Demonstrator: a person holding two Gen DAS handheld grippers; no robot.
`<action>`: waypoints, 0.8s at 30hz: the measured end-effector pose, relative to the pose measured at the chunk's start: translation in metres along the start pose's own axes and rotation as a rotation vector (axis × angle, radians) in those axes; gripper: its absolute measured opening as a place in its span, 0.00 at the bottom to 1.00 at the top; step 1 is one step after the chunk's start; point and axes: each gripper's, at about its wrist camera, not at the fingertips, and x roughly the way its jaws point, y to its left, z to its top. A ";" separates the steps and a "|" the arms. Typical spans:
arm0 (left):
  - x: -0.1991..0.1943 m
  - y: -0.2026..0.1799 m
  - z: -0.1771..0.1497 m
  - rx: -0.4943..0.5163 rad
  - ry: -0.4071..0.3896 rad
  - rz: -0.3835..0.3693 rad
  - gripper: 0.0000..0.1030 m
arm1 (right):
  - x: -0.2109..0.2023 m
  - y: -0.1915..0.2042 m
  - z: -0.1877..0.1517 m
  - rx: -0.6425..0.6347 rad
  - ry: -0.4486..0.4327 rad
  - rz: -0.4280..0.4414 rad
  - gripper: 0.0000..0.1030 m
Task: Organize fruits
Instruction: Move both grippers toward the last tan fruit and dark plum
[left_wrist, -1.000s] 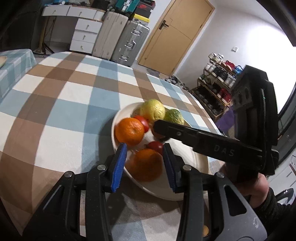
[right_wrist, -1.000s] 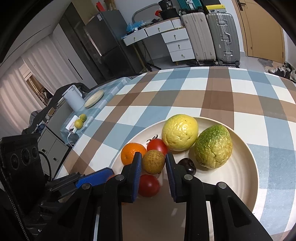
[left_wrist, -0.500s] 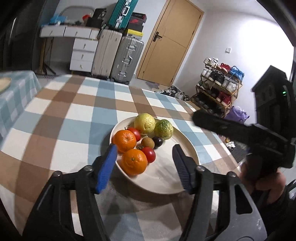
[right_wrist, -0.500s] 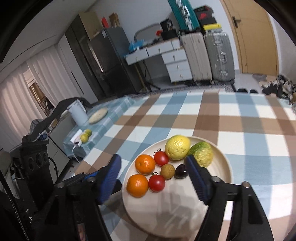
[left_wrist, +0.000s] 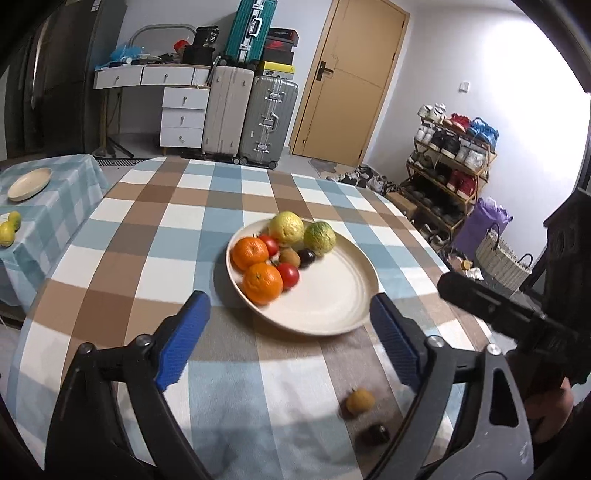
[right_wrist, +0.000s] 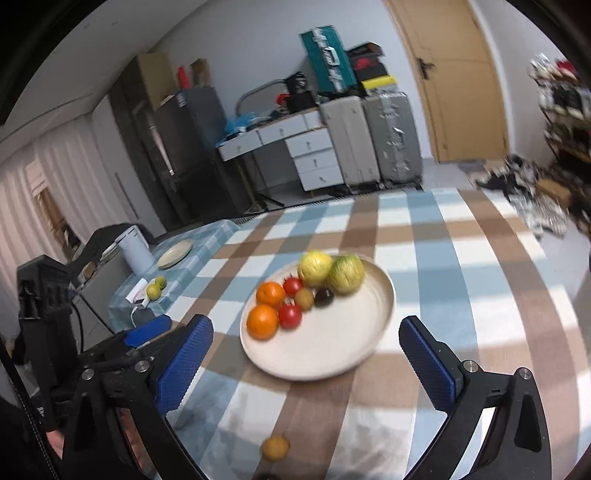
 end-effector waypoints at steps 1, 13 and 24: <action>-0.003 -0.004 -0.002 0.011 0.001 -0.002 0.94 | -0.003 -0.002 -0.006 0.019 0.003 0.004 1.00; -0.024 -0.029 -0.040 0.090 0.040 0.024 0.99 | -0.032 -0.007 -0.059 0.054 -0.012 -0.034 1.00; -0.015 -0.037 -0.075 0.093 0.149 -0.062 0.99 | -0.047 -0.022 -0.091 0.060 0.016 -0.084 1.00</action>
